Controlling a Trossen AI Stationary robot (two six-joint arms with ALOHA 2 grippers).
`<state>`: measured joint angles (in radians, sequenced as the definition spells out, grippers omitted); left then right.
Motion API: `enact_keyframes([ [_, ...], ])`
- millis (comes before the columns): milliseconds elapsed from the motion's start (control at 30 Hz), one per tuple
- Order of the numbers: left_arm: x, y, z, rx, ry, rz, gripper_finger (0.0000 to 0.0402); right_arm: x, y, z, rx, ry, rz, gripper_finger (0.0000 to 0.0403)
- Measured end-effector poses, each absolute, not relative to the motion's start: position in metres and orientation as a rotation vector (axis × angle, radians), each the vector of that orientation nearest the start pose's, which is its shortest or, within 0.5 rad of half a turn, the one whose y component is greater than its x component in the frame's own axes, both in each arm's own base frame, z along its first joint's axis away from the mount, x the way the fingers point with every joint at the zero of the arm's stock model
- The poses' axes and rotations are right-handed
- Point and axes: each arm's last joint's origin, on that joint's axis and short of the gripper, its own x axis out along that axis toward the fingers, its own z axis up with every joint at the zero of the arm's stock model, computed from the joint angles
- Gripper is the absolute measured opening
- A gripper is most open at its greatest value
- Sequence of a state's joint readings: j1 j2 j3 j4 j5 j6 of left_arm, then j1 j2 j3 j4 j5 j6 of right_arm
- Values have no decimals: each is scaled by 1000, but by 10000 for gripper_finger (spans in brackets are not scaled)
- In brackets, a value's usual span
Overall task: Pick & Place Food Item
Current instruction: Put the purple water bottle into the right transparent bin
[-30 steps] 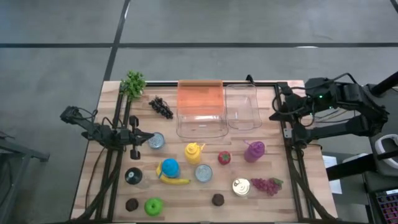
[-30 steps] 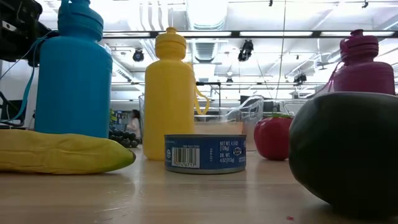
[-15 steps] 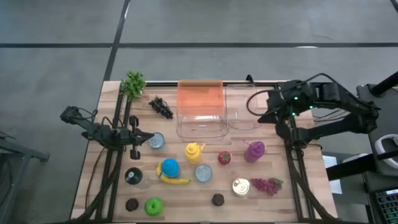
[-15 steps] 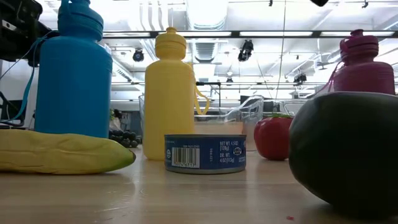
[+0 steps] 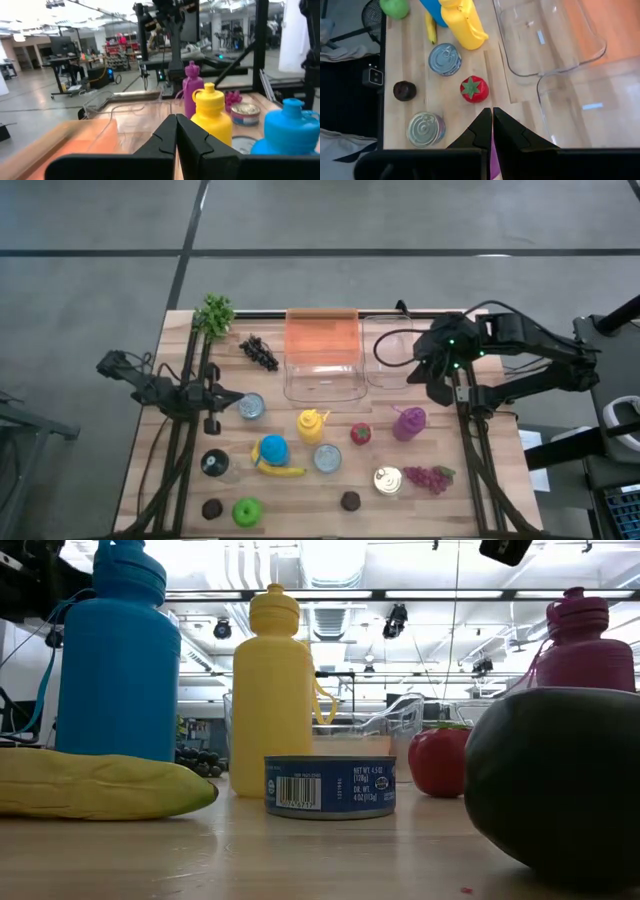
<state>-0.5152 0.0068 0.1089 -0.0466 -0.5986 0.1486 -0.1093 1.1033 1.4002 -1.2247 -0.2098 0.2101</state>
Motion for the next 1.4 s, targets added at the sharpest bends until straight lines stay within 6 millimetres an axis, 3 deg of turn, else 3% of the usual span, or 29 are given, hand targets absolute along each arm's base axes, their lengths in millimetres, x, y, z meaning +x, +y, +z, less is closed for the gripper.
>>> enact_keyframes([
  [367, 79, -26, 219, 111, 51, 55, 10, 177, -11, 389, 352, 945, 13, 13],
  [633, 90, -33, 265, 91, 206, 62, 10, 175, 1, 388, 261, 974, 134, 13],
  [900, 107, -40, 307, 112, 278, 161, 10, 174, 6, 387, 144, 991, 143, 13],
  [1400, 120, -46, 347, 157, 411, 237, 10, 172, 6, 387, 133, 995, 145, 13],
])
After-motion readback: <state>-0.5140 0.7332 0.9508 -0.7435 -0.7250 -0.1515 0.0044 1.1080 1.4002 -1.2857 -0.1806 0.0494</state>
